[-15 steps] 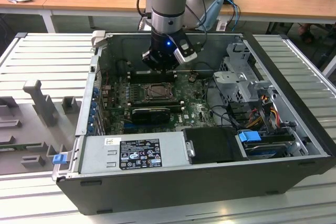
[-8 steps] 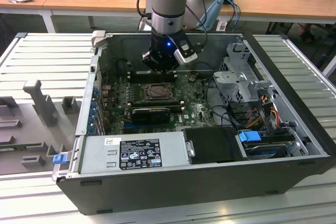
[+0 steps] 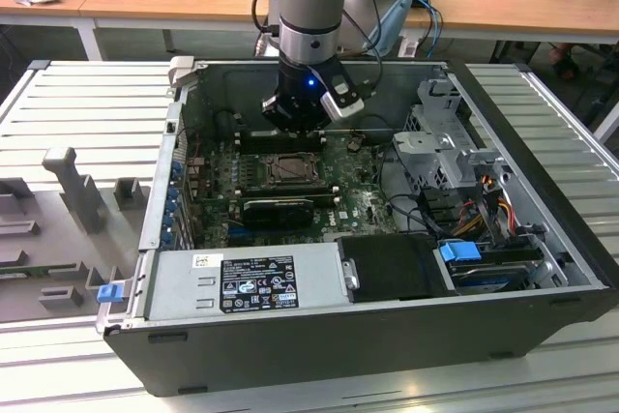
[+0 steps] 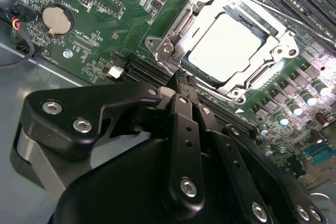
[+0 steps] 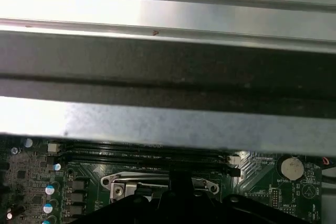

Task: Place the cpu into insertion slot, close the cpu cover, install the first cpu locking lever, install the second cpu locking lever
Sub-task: 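Install the second cpu locking lever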

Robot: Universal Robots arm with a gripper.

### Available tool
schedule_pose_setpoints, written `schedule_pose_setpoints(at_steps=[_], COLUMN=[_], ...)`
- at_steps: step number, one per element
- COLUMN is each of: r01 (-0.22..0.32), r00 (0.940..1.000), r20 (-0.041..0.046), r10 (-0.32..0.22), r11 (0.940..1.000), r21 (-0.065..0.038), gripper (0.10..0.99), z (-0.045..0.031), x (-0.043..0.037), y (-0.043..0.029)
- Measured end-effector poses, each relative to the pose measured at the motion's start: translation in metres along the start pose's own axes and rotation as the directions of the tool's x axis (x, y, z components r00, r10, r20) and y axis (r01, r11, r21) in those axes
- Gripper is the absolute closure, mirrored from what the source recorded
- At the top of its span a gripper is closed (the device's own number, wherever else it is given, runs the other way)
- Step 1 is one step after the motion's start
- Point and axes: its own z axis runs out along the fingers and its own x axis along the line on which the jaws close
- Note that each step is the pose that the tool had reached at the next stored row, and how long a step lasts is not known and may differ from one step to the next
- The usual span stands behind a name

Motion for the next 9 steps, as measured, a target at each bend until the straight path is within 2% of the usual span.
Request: schedule_pose_setpoints(at_steps=[9], r01=[0.0], r00=[1.0], r20=[0.0], r10=[0.0], r11=[1.0], r21=[0.0], gripper=[0.98], z=[-0.001], x=[0.0005], y=[-0.0081])
